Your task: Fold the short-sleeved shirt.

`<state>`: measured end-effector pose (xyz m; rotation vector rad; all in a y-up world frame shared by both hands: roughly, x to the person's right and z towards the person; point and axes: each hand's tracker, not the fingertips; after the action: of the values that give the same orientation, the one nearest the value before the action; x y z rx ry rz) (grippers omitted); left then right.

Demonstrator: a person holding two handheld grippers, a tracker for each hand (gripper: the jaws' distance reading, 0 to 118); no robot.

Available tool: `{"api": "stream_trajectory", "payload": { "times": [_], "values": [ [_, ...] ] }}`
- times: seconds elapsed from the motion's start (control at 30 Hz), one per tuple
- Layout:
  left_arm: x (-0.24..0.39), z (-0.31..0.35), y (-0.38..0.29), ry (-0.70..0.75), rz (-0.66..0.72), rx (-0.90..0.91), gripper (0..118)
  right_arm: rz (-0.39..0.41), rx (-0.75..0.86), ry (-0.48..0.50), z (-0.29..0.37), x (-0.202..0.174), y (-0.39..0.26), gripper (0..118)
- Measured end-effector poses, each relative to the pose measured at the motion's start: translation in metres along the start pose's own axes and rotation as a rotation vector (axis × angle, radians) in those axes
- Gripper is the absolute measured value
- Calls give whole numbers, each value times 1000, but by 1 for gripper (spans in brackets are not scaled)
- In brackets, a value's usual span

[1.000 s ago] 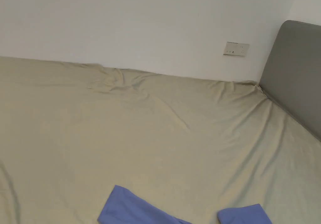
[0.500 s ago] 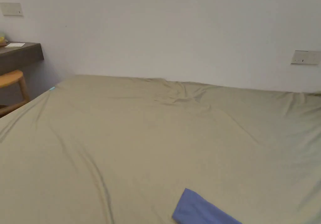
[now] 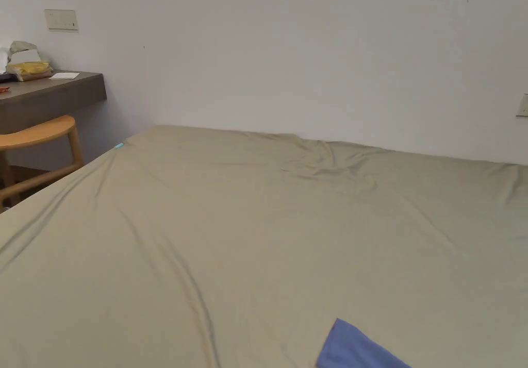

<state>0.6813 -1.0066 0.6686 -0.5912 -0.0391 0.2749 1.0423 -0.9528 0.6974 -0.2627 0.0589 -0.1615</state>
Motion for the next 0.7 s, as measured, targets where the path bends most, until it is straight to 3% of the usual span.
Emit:
{"api": "stream_trajectory", "payload": {
  "times": [0.13, 0.17, 0.2, 0.23, 0.27, 0.3, 0.4, 0.5, 0.6, 0.7],
  "values": [
    [12, -38, 16, -24, -167, -4, 0, -14, 1, -46, -4, 8, 4, 1],
    [13, -51, 20, -26, -185, -14, 5, -17, 0, -55, -5, 10, 5, 1],
    [13, -66, 24, -33, -194, -34, 20, -18, -4, -62, -7, 12, 5, 1],
    [12, -83, 26, -34, -204, -78, 53, -17, -10, -71, -9, 14, 5, 1],
    [10, -98, 29, -51, -191, -110, 75, -12, -16, -83, -11, 16, 4, 1],
    [9, -116, 30, -65, -192, -157, 82, -6, -23, -96, -14, 18, 3, 1],
    [-1, -158, 30, -129, -160, -194, 79, -8, -39, -117, -21, 21, 2, 1],
    [-6, -187, 26, -78, -145, -280, 83, -19, -57, -126, -27, 23, 1, 1],
    [-11, -205, 11, -59, -187, -349, 86, -13, -70, -131, -34, 24, 1, 1],
    [3, -189, 5, -72, -265, -289, 85, -13, -82, -128, -41, 23, 1, 1]
  ]
}}
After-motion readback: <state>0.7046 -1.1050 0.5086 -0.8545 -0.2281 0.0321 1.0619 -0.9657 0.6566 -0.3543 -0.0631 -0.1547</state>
